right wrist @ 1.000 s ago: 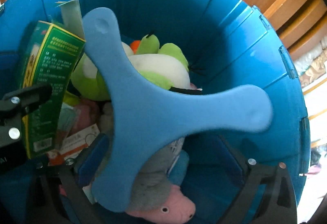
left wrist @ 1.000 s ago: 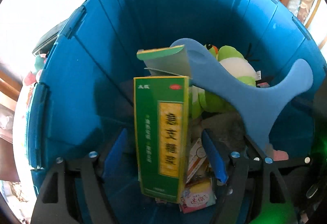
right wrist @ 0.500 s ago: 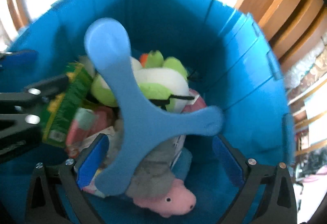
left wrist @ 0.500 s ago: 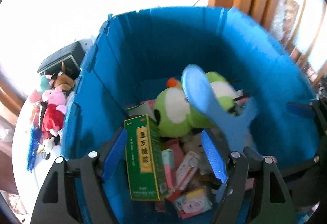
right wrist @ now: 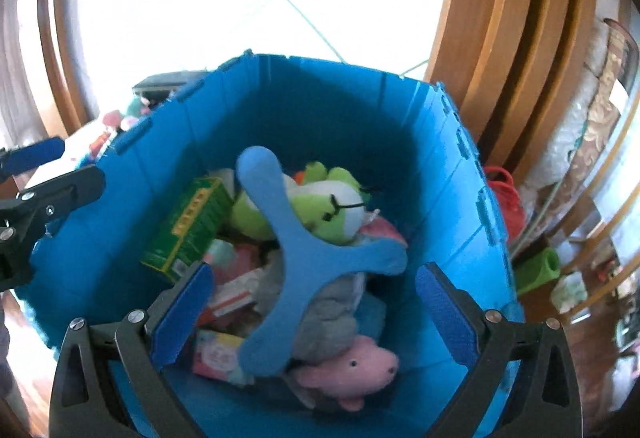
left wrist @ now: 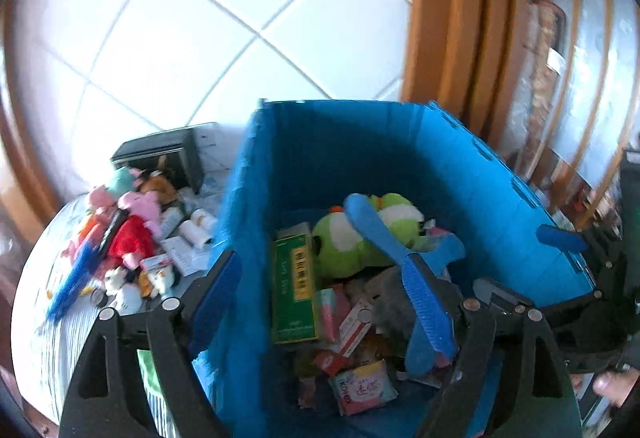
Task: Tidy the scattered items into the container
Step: 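Withdraw both tools from the crate back toward the toy pile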
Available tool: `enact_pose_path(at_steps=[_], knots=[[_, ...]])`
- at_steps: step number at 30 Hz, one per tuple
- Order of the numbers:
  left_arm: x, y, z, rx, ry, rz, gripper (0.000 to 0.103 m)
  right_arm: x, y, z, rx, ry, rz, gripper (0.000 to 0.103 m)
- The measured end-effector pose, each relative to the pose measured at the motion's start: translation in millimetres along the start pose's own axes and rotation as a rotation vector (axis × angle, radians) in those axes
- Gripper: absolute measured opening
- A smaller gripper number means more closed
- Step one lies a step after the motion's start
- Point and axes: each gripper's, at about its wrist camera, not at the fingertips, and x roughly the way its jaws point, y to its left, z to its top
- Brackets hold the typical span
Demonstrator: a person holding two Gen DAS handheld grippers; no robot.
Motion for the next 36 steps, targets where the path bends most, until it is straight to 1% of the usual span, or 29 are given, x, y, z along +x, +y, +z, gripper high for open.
enact_pose_path(at_steps=[2,5,8,12,17,20,23,26,30,32,33,36], knots=[[-9.6,12.9,-4.1,-0.031,-0.018,0.039,0.083,-6.3,8.8,-3.3,0.009,-0.031,0.002,0.103],[-25.7,36.4,-11.7,-0.068,-0.048,0.079,0.083,-12.4,26.9,-4.0,0.015,-0.064,0.04,0.103],[-40.1,65.4,-20.6,-0.097,-0.069,0.102,0.083,-19.0,51.3,0.0,0.005,-0.084,0.073,0.103],[-54.2,115.6,-37.3,-0.152,-0.083,0.124,0.083,-32.6,95.4,7.0,-0.034,-0.12,0.106,0.103],[-67.5,202.9,-66.0,-0.22,-0.072,0.184,0.083,-49.1,167.5,12.6,-0.056,-0.185,0.14,0.103],[-76.4,259.5,-86.6,-0.252,-0.056,0.223,0.083,-51.9,212.2,14.9,-0.051,-0.2,0.174,0.103],[-84.3,314.7,-107.4,-0.269,-0.038,0.25,0.083,-47.4,266.9,16.6,-0.059,-0.195,0.208,0.103],[-87.4,363.8,-126.4,-0.266,-0.009,0.287,0.083,-37.2,320.2,19.9,-0.063,-0.168,0.229,0.103],[-78.5,405.7,-141.7,-0.28,0.038,0.293,0.083,-13.9,374.7,16.1,-0.045,-0.104,0.253,0.103],[-66.8,419.2,-149.0,-0.291,0.081,0.268,0.083,1.4,392.3,11.3,-0.036,-0.047,0.246,0.103],[-62.6,423.0,-151.2,-0.292,0.09,0.26,0.083,8.5,398.3,9.7,-0.033,-0.022,0.237,0.103],[-46.4,432.8,-158.2,-0.32,0.119,0.229,0.083,23.8,403.6,4.0,-0.023,0.019,0.203,0.103]])
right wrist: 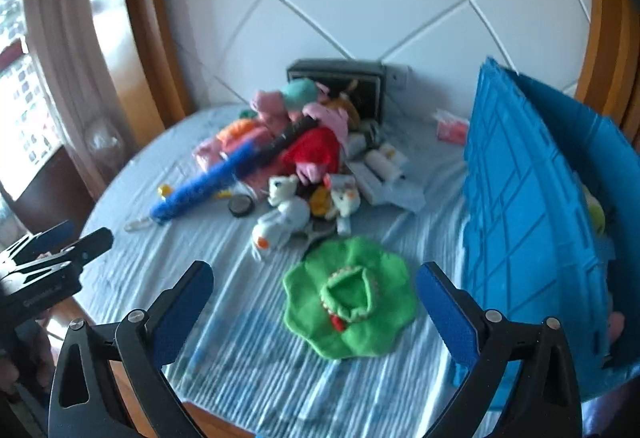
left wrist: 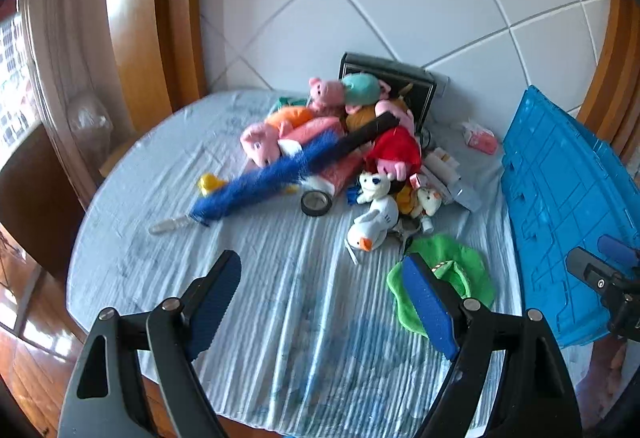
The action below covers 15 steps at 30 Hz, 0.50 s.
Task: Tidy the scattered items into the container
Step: 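Withdraw both tools from the crate back toward the toy pile, then grasp the white duck plush with the left tool while the right tool grasps the white bear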
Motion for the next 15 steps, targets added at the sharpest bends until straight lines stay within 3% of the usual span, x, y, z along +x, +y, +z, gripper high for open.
enact_pose_path(at_steps=[4,10,15], knots=[[29.1,-3.2,0.9,-0.018,0.057,-0.046,0.083,23.6,-5.5,1.7,0.003,0.028,-0.013,0.103],[65.4,-26.3,8.8,0.014,0.042,-0.01,0.083,65.9,-28.4,7.3,0.028,0.049,0.033,0.103],[104.3,-46.1,5.4,0.052,0.069,-0.026,0.083,108.9,-47.1,6.2,0.068,0.118,0.035,0.103]])
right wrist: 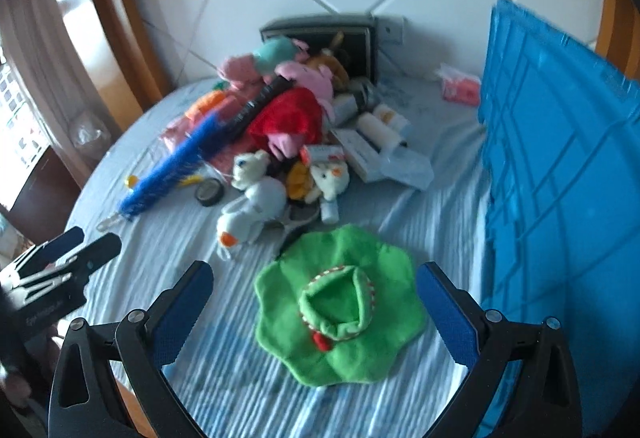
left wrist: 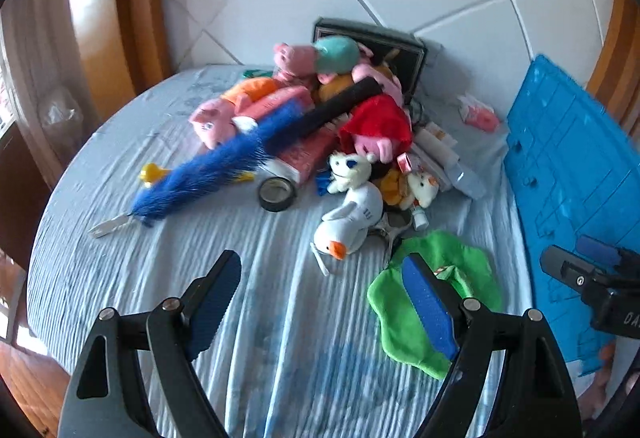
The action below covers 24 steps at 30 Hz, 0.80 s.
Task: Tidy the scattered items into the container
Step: 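Grasp the white duck plush with the left tool while the right tool grasps the white bear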
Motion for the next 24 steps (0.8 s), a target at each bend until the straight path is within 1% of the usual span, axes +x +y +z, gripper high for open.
enact_pose_path(at_steps=[3,5,11,17,19,20,21,24], knots=[[30.9,-10.4,3.8,0.041,0.041,0.011,0.083,19.6,-6.1,3.5,0.016,0.032,0.033,0.103],[49.8,-14.2,7.0,0.049,0.073,0.005,0.083,29.1,-7.9,5.4,0.028,0.04,0.035,0.103],[102.8,-24.1,20.6,0.102,0.136,-0.033,0.083,68.5,-16.8,15.4,0.079,0.084,-0.017,0.103],[159.1,-26.2,33.0,0.128,0.21,-0.07,0.082,111.0,-26.7,32.3,0.11,0.116,-0.028,0.102],[174.8,-27.0,35.1,0.135,0.224,-0.077,0.078,127.0,-29.3,36.9,0.117,0.127,-0.052,0.093],[183.3,-27.2,36.3,0.14,0.236,-0.083,0.076,136.8,-31.0,39.8,0.121,0.131,-0.056,0.081],[190.7,-27.3,37.4,0.142,0.247,-0.089,0.076,143.5,-32.5,42.2,0.128,0.137,-0.053,0.075],[210.8,-29.2,39.4,0.159,0.276,-0.099,0.076,168.3,-36.2,49.9,0.145,0.158,-0.04,0.075]])
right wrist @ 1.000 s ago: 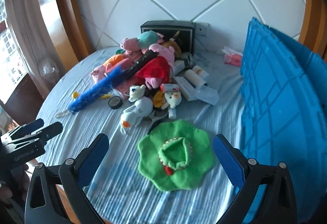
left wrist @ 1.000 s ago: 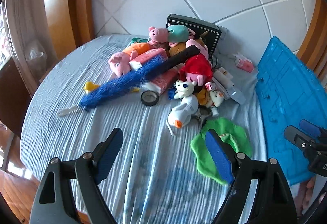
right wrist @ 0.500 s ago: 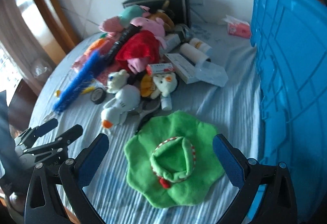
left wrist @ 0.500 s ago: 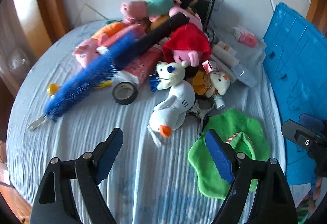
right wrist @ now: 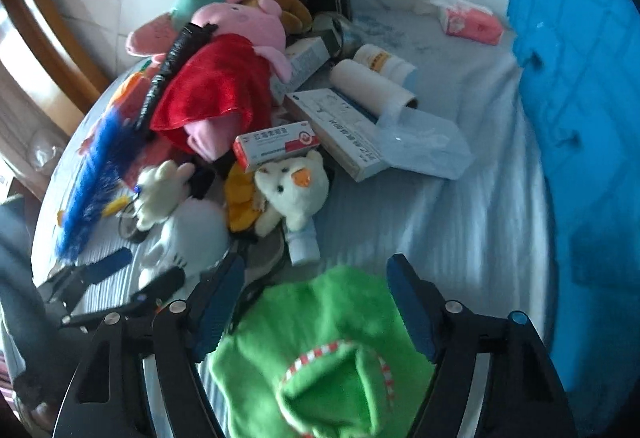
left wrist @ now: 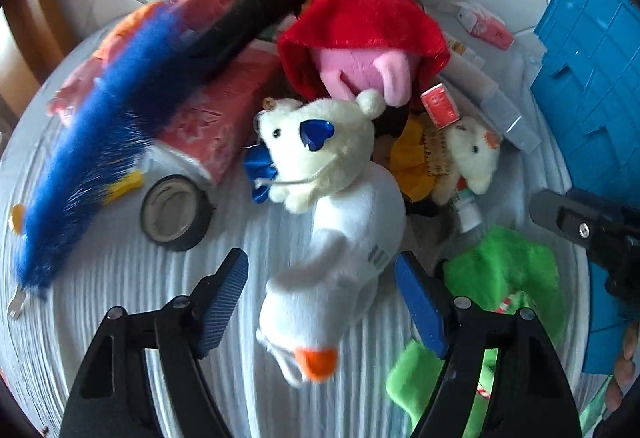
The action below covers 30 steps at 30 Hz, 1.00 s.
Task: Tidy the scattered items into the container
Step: 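Grasp the white duck plush with the left tool while the right tool grasps the white bear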
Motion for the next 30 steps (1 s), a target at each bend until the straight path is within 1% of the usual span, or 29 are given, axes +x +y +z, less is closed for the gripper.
enact_pose_path(at_steps=[4,6,7,8,10,12,14,16,17,18,19,22,25,30], knots=[[19.6,1.7,5.4,0.002,0.036,-0.049,0.074,27.4,2.2,16.5,-0.005,0.014,-0.003,0.075],[23.6,0.5,8.5,0.009,0.031,-0.071,0.06,40.3,2.2,22.5,-0.001,0.025,-0.003,0.075],[24.8,-0.1,10.6,0.011,0.029,-0.075,0.057,44.4,1.8,23.8,0.001,0.028,-0.001,0.075],[25.8,-1.0,13.6,0.017,0.025,-0.064,0.055,50.4,1.7,26.1,0.003,0.033,0.005,0.075],[29.9,-0.7,20.5,0.028,0.018,-0.038,0.055,56.9,1.8,28.8,0.001,0.036,0.011,0.075],[35.0,2.8,24.1,0.017,0.031,-0.042,0.055,63.1,2.7,32.3,0.004,0.035,0.018,0.078],[38.9,6.0,25.6,0.0,0.045,-0.055,0.055,70.6,3.9,34.8,0.002,0.041,0.014,0.078],[38.6,5.9,25.4,0.0,0.042,-0.051,0.054,77.9,4.3,37.1,0.0,0.043,0.006,0.073],[37.9,5.4,25.4,0.002,0.041,-0.052,0.049,81.0,4.6,37.6,-0.003,0.044,0.01,0.066],[36.7,4.6,25.5,0.003,0.04,-0.056,0.042,82.4,5.5,38.3,-0.001,0.044,0.041,0.054],[34.9,3.7,25.7,0.003,0.039,-0.052,0.042,80.8,6.9,39.0,0.0,0.04,0.055,0.049],[24.3,1.8,24.9,0.009,0.013,-0.038,0.042,73.6,17.5,37.5,-0.049,0.017,0.022,0.046],[8.6,1.3,22.5,0.007,-0.011,-0.034,0.042,60.4,20.4,33.5,-0.052,-0.002,0.042,0.045],[-29.0,-4.2,18.1,0.015,-0.074,-0.021,0.042,29.8,25.3,27.0,-0.059,-0.05,0.042,0.045]])
